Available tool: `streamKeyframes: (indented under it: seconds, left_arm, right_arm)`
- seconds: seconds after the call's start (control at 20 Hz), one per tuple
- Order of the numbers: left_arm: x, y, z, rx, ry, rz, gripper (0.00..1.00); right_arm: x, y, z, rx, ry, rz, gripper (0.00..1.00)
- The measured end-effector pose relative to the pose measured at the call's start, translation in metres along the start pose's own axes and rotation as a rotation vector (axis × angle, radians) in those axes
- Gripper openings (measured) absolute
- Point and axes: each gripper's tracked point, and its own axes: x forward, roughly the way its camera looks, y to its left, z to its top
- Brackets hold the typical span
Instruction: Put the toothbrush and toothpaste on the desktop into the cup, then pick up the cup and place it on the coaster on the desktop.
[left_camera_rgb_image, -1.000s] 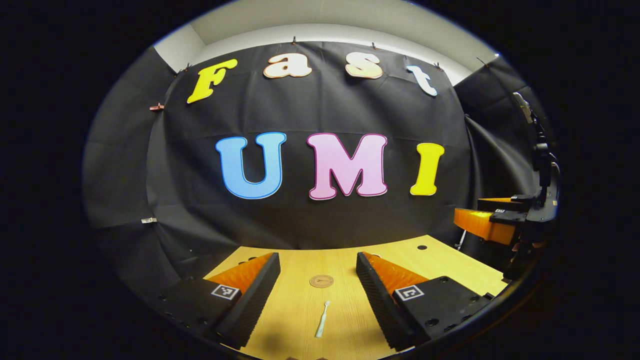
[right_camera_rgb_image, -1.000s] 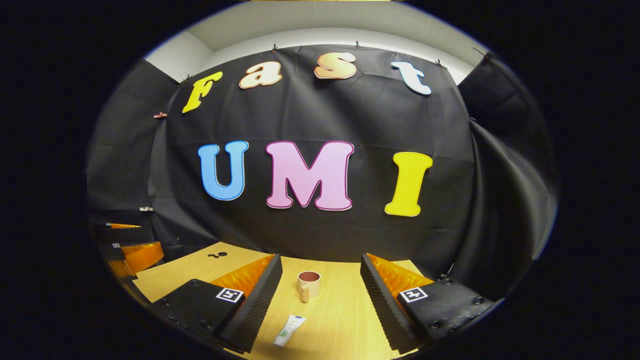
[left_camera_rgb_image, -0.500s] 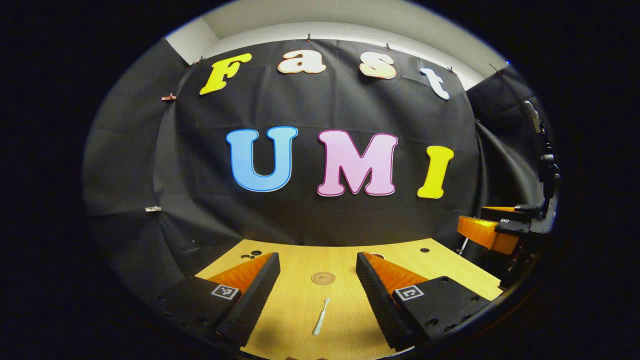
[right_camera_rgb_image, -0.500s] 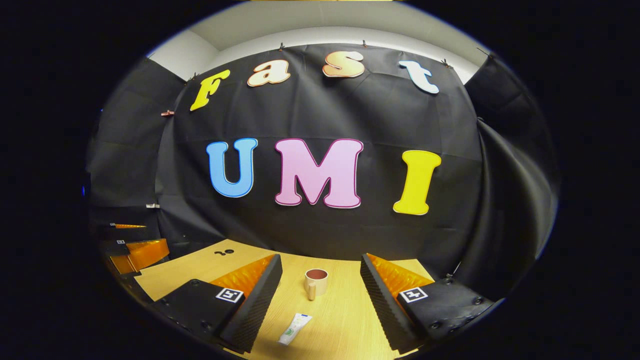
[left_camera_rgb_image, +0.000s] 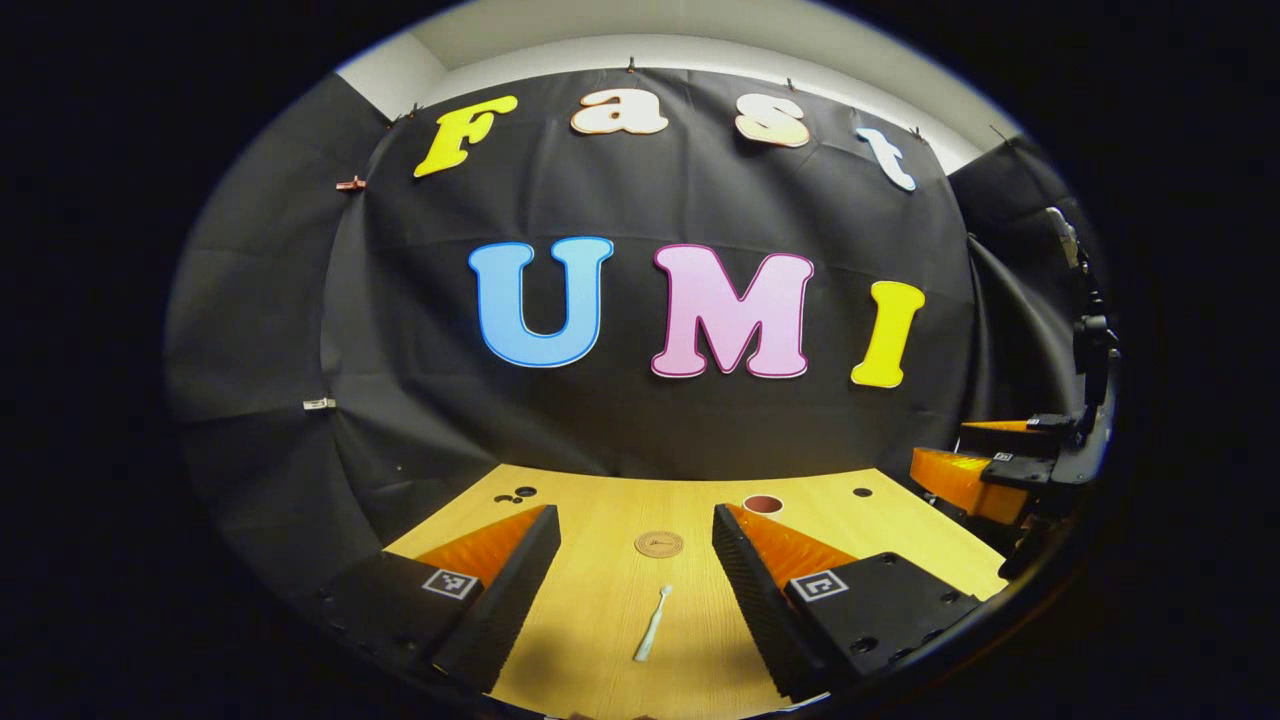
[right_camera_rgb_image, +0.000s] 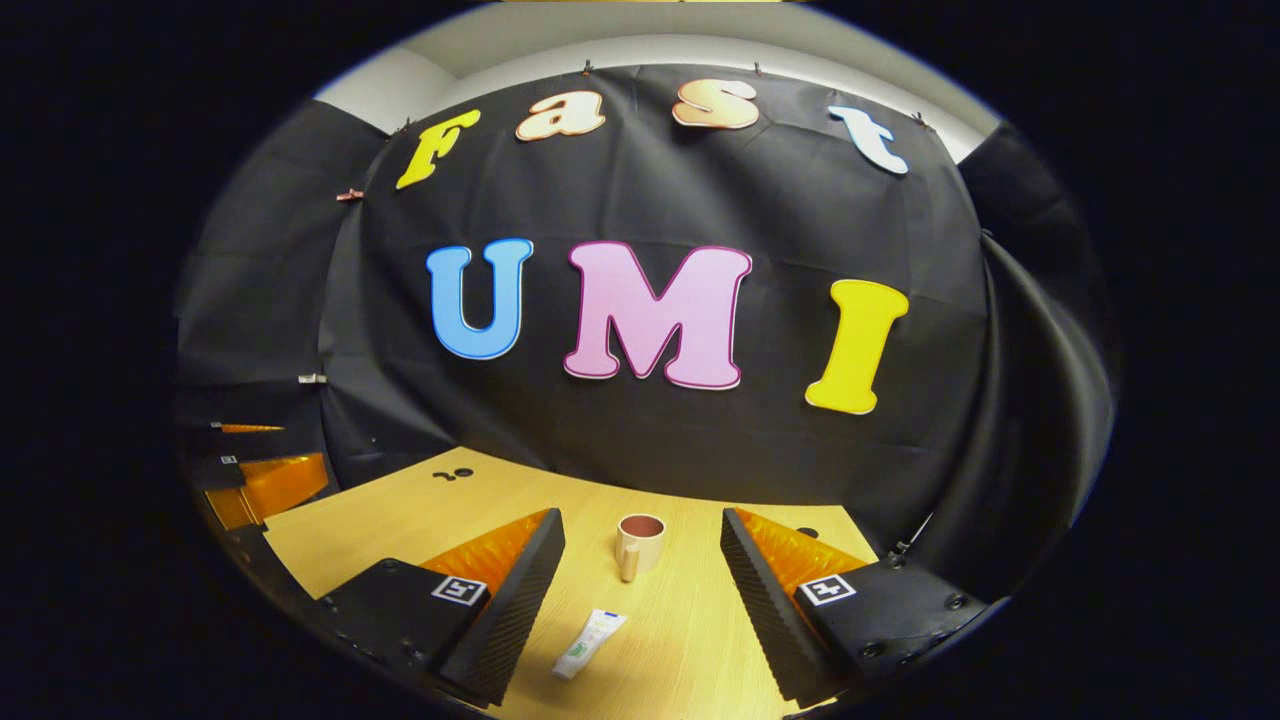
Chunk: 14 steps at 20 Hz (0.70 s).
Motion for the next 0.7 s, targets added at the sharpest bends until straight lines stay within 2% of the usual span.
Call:
streamKeyframes:
  seconds: [0.3, 0.5, 0.7]
  left_arm:
    - [-0.003, 0.014, -0.014, 0.020, 0.028, 0.052, 0.98]
    - [-0.005, 0.029, -0.019, 0.074, 0.037, 0.096, 0.98]
    - [-0.007, 0.047, -0.034, 0.050, 0.080, 0.148, 0.98]
  right_arm:
    - [0.035, 0.012, -0.053, 0.058, 0.181, 0.048, 0.97]
    - [0.062, 0.010, -0.098, 0.072, 0.309, 0.042, 0.97]
    - [0.075, 0.018, -0.150, 0.118, 0.478, 0.037, 0.98]
